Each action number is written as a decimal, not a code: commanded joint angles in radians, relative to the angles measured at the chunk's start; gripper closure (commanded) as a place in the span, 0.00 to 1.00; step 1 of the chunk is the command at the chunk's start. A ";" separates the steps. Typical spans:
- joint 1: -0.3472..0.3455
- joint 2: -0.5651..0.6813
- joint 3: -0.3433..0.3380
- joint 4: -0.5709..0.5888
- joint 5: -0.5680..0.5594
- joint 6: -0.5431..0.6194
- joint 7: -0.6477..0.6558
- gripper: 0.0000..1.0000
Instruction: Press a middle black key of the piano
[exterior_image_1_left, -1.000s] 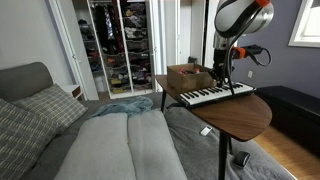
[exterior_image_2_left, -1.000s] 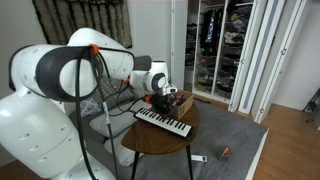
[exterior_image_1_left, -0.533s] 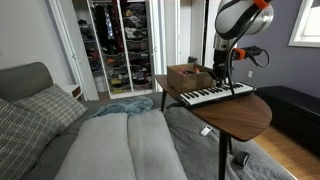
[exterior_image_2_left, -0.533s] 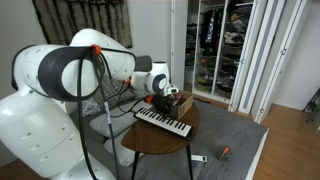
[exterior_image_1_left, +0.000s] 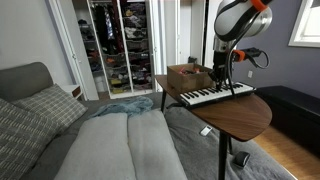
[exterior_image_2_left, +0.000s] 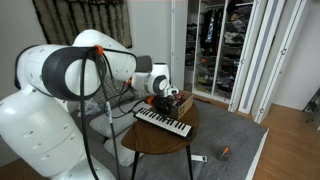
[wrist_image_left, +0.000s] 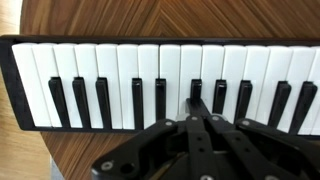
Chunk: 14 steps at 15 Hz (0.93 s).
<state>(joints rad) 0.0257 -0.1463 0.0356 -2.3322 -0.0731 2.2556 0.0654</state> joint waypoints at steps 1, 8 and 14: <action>0.000 -0.001 -0.004 -0.015 0.011 0.025 -0.026 1.00; 0.000 0.008 -0.006 -0.020 0.018 0.026 -0.032 1.00; -0.002 -0.013 -0.006 -0.026 0.014 0.025 -0.025 1.00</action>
<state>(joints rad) 0.0256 -0.1446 0.0345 -2.3341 -0.0711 2.2566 0.0584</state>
